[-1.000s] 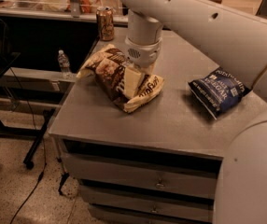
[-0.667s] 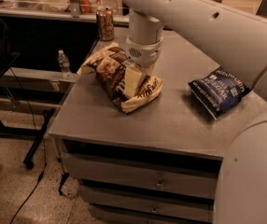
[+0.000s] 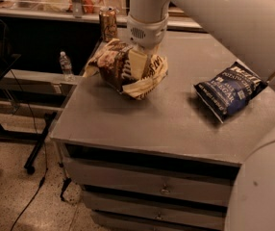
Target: Pick brown chip bag
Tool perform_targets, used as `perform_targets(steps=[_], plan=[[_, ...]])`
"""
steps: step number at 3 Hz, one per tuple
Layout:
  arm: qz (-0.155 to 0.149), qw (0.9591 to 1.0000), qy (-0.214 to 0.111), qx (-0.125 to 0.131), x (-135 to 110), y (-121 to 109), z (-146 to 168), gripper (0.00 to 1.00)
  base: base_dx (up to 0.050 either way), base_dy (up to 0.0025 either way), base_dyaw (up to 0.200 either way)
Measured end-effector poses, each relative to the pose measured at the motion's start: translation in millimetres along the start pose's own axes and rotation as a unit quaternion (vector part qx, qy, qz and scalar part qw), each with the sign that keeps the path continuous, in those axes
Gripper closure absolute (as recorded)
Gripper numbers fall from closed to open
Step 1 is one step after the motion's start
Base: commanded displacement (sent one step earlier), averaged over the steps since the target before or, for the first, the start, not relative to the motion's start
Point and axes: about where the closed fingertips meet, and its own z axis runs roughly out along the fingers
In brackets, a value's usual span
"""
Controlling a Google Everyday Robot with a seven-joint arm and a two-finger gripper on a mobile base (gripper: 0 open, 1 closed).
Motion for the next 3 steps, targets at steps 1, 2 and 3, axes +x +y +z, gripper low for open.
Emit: perform_targets(steps=[1, 2, 3], plan=[[-0.015, 0.9994, -0.013, 0.028, -6.9, -6.4, -29.3, 1.00, 0.000, 0.00000, 0.000], [-0.028, 0.9982, -0.024, 0.048, -13.3, -11.9, -54.0, 1.00, 0.000, 0.00000, 0.000], [-0.036, 0.9972, -0.035, 0.056, -17.1, -15.5, -67.3, 1.00, 0.000, 0.00000, 0.000]])
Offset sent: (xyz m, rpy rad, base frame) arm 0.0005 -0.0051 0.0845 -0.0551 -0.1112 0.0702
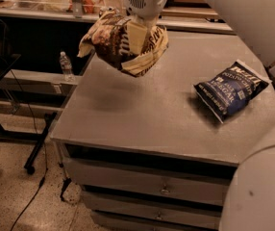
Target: Pick brown chip bag
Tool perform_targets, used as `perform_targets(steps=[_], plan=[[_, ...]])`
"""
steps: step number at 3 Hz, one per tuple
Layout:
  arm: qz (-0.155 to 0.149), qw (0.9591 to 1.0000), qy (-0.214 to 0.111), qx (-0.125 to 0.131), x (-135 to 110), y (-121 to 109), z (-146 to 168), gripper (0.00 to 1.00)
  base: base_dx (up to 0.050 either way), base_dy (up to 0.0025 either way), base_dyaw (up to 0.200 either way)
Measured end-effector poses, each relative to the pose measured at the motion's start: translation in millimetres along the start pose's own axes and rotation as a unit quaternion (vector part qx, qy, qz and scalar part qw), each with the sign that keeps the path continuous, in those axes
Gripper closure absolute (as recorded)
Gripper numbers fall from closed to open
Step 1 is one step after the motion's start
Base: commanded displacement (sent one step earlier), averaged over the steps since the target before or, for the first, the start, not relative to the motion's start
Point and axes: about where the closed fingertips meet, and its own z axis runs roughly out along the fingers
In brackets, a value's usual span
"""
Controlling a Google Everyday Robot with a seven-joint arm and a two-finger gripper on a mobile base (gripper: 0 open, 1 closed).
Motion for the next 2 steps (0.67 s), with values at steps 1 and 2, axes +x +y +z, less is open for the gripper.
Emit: perform_targets(steps=[1, 2], plan=[[-0.007, 0.9999, -0.011, -0.004, -3.3, -2.8, -5.5, 1.00, 0.000, 0.00000, 0.000], [-0.012, 0.9998, -0.017, -0.007, -5.1, -4.2, -7.2, 1.00, 0.000, 0.00000, 0.000]])
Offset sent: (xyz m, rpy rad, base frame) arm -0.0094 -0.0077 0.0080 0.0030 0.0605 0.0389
